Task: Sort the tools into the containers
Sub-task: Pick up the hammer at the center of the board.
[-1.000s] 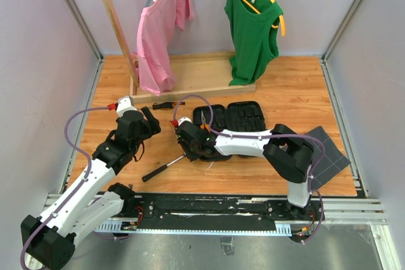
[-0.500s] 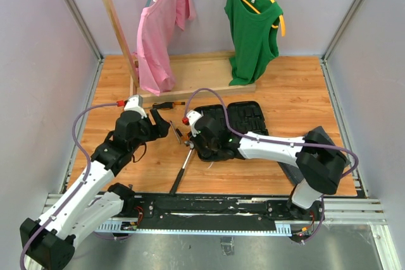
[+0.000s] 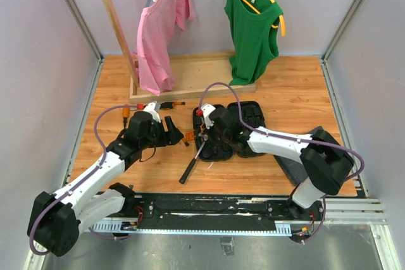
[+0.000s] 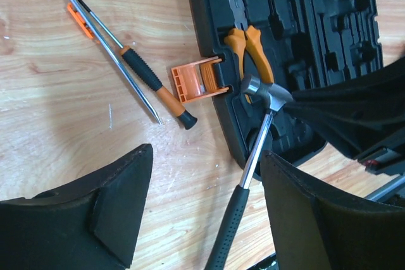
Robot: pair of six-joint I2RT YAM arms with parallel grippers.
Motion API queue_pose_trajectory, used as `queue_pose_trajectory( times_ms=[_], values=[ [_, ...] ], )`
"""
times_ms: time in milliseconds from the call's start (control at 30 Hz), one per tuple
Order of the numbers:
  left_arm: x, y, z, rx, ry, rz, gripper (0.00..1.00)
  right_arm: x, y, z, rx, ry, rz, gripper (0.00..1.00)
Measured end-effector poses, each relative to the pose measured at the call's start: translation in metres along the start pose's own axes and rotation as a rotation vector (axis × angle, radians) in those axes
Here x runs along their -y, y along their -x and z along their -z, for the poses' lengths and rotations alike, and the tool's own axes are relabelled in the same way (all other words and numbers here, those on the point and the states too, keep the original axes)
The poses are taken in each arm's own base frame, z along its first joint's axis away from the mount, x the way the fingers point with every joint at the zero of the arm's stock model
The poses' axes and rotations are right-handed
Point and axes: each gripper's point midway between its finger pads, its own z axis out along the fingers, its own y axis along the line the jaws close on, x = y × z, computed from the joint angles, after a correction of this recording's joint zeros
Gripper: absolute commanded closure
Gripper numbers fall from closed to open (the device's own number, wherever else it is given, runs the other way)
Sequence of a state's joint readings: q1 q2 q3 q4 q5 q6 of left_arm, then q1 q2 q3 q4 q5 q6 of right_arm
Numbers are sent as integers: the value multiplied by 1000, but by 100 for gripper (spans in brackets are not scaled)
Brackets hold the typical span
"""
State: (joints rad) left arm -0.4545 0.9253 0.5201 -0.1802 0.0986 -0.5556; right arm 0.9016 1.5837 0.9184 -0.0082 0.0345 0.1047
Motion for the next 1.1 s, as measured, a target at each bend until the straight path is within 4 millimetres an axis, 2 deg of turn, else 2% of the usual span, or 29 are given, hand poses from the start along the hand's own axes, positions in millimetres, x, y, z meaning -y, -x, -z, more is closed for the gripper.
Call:
queue_pose_trajectory(
  times_ms=[200,833,900,1000,1100],
  values=[
    [2,-5,-6,-22,-21,3,28,5,-8,-2,-20,24,-24,98],
    [3,-5,-10,-22,-24,8,29,0,-22,-16,-65,97,-69,79],
    [2,-5,-11,-23,-23,9,29,-1,-21,-17,-66,100,-70,80],
    [2,-5,-11,-22,-24,10,29,-1,-21,-17,-66,99,-70,90],
    [3,-4,-11,-19,-25,9,29,0,-20,-18,-68,95,-79,94]
  ],
)
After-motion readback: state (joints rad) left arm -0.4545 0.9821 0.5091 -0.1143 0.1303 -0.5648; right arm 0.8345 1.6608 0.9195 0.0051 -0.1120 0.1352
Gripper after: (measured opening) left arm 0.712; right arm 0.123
